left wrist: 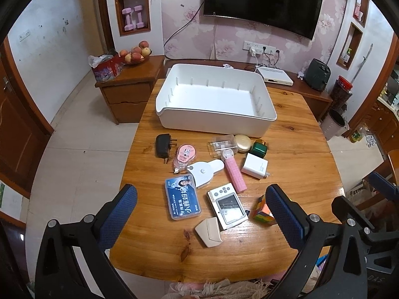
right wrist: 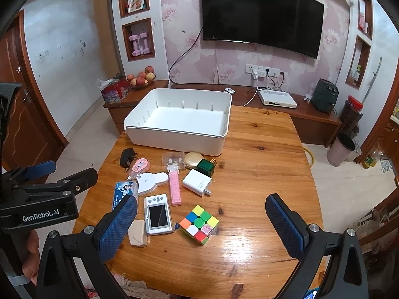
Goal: Organize rigid objects
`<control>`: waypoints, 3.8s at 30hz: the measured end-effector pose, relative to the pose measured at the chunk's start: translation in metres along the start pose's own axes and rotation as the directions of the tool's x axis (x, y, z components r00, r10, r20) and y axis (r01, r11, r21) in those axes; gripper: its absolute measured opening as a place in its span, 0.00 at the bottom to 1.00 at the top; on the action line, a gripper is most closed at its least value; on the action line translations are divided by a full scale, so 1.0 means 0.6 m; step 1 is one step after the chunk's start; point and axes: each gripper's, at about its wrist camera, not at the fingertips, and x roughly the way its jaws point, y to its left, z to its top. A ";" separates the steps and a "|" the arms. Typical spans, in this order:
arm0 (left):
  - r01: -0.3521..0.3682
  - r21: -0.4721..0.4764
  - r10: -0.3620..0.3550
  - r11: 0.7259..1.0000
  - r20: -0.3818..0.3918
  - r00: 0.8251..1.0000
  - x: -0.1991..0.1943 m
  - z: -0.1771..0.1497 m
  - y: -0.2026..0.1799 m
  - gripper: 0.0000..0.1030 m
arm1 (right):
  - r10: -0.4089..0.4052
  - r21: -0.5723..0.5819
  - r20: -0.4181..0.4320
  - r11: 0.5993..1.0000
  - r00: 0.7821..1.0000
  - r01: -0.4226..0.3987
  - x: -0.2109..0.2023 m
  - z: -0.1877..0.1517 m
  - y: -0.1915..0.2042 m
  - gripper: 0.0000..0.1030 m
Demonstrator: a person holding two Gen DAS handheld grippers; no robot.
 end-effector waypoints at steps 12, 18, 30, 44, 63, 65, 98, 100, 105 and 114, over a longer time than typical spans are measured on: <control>0.001 -0.004 -0.001 1.000 -0.005 1.000 0.004 0.001 0.003 0.99 | -0.017 -0.020 -0.026 1.000 1.000 0.017 0.017 0.001 0.005 1.00; 0.001 -0.008 -0.002 1.000 -0.012 1.000 0.007 0.001 0.004 0.99 | -0.012 -0.033 -0.031 0.999 0.999 0.011 0.024 0.002 0.009 1.00; 0.002 -0.015 -0.002 1.000 -0.018 1.000 0.021 0.003 0.015 0.99 | -0.023 -0.033 -0.014 0.999 1.000 0.023 0.026 0.005 0.002 1.00; 0.005 -0.018 -0.006 1.000 -0.043 0.999 0.031 -0.001 0.011 0.99 | -0.034 -0.046 -0.020 0.998 0.999 0.033 0.033 0.005 -0.002 1.00; -0.017 -0.076 0.000 0.997 -0.212 0.977 0.122 -0.012 0.058 0.99 | -0.021 -0.097 -0.032 0.995 0.999 0.018 0.097 0.000 -0.023 1.00; -0.014 -0.096 -0.010 0.995 -0.240 0.971 0.136 -0.015 0.067 0.99 | -0.028 -0.112 -0.024 0.993 0.999 0.025 0.109 -0.006 -0.024 1.00; -0.125 -0.263 -0.028 0.957 -0.510 0.859 0.338 -0.056 0.173 0.92 | 0.096 -0.451 -0.231 0.871 0.968 -0.194 0.295 -0.160 0.013 0.71; -0.123 -0.266 -0.027 0.956 -0.497 0.867 0.334 -0.053 0.183 0.88 | 0.103 -0.445 -0.235 0.872 0.966 -0.202 0.297 -0.160 0.014 0.71; -0.116 -0.221 0.007 0.968 -0.438 0.899 0.307 -0.037 0.197 0.63 | 0.130 -0.408 -0.240 0.886 0.962 -0.221 0.295 -0.155 0.010 0.63; -0.042 -0.116 0.004 0.992 -0.311 0.950 0.203 0.010 0.218 0.63 | 0.126 -0.321 -0.251 0.925 0.960 -0.205 0.271 -0.130 0.006 0.61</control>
